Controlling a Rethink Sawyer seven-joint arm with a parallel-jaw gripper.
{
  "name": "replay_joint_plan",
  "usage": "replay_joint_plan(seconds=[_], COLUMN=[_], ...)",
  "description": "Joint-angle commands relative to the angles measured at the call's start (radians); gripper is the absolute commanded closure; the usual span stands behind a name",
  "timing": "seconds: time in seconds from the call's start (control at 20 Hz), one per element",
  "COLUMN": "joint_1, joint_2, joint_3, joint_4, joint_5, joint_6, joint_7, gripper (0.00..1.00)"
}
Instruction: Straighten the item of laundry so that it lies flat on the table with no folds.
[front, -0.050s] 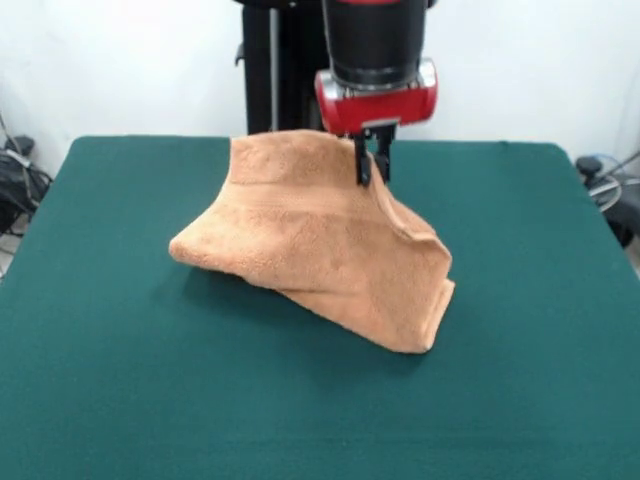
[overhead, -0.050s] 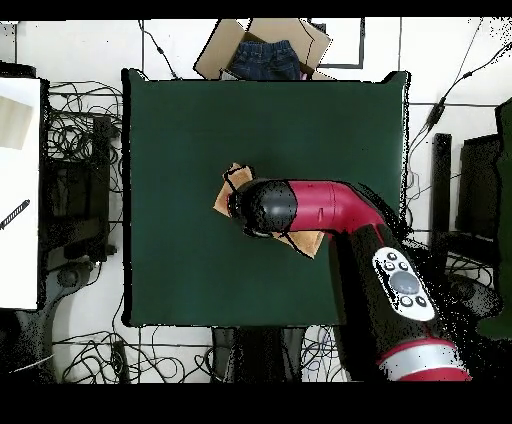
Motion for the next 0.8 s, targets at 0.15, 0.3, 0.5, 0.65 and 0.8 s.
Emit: replay_joint_plan(seconds=[0.15, 0.3, 0.5, 0.65, 0.8], joint_1=[0.021, 0.017, 0.025, 0.041, 0.041], joint_2=[0.059, 0.046, 0.049, 0.035, 0.037], joint_3=[0.067, 0.073, 0.084, 0.087, 0.098], joint_4=[-0.134, -0.152, -0.191, -0.238, -0.272], joint_5=[-0.024, -0.001, 0.009, 0.012, 0.018], joint_6=[0.086, 0.134, 0.164, 0.226, 0.277], joint_7=[-0.068, -0.070, -0.072, -0.077, -0.096], gripper=[1.00, 1.00, 1.00, 1.00, 1.00])
